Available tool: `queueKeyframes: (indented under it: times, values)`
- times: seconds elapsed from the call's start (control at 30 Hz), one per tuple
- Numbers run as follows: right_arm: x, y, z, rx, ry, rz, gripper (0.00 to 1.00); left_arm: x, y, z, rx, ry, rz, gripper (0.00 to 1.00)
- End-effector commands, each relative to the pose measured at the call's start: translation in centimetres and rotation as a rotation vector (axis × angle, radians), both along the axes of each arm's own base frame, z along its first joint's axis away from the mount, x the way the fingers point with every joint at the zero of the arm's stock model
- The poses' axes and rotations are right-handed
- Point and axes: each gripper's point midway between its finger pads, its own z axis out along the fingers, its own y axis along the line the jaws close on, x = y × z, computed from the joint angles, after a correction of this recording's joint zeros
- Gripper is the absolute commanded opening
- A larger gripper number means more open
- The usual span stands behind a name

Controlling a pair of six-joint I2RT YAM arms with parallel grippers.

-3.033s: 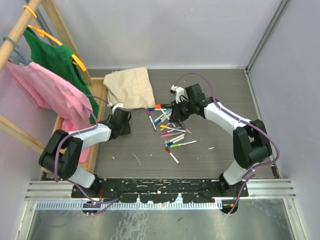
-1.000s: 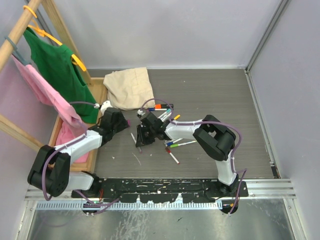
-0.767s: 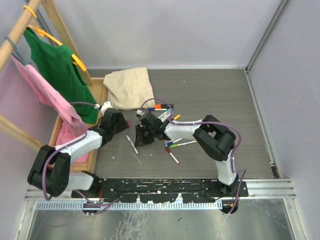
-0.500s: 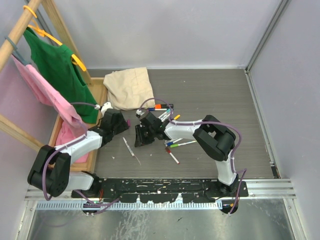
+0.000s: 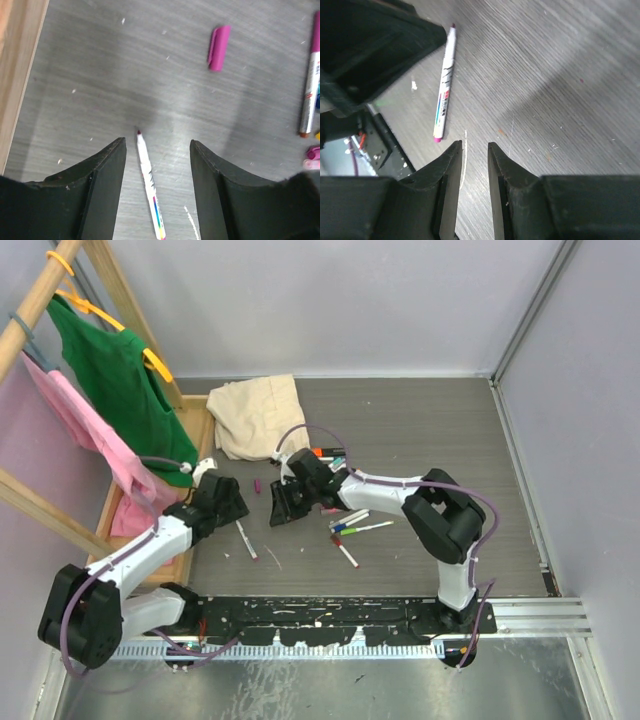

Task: Open the pen caps
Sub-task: Place the pen at the center of the board, then adjust the pen at the center of the board.

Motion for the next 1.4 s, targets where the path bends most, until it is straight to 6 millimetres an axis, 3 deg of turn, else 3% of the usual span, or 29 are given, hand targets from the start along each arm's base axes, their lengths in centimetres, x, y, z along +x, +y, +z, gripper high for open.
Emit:
queueKeyframes:
  times: [0.0, 0.2, 0.43, 0.57, 0.77, 1.07, 1.23, 1.37]
  values:
    - [0.9, 0.0, 7.1, 0.202, -0.106, 0.170, 0.33, -2.8, 0.3, -1.9, -0.020, 0.079, 0.018, 0.55]
    - [1.1, -3.1, 9.6, 0.290, -0.155, 0.317, 0.37, -4.2, -1.0, -3.1, -0.054, 0.113, 0.017, 0.54]
    - [3.3, -6.0, 12.5, 0.299, -0.259, 0.259, 0.37, -4.8, -2.1, -4.3, -0.045, 0.143, 0.011, 0.49]
    - [4.8, -7.8, 15.2, 0.333, -0.331, 0.212, 0.37, -5.0, -2.4, -5.1, -0.037, 0.172, -0.003, 0.35]
    - [5.7, -9.7, 17.9, 0.373, -0.405, 0.166, 0.37, -3.9, -4.1, -4.6, -0.044, 0.169, -0.076, 0.22]
    - [6.6, -11.0, 18.2, 0.391, -0.397, 0.137, 0.38, -2.6, -6.6, -6.3, 0.026, 0.231, -0.181, 0.08]
    - [6.8, -11.2, 18.1, 0.390, -0.393, 0.129, 0.38, -2.7, -5.7, -7.2, 0.108, 0.266, -0.182, 0.11]
    - [6.9, -11.2, 18.0, 0.391, -0.390, 0.128, 0.37, -3.1, -4.9, -6.8, 0.146, 0.269, -0.187, 0.18]
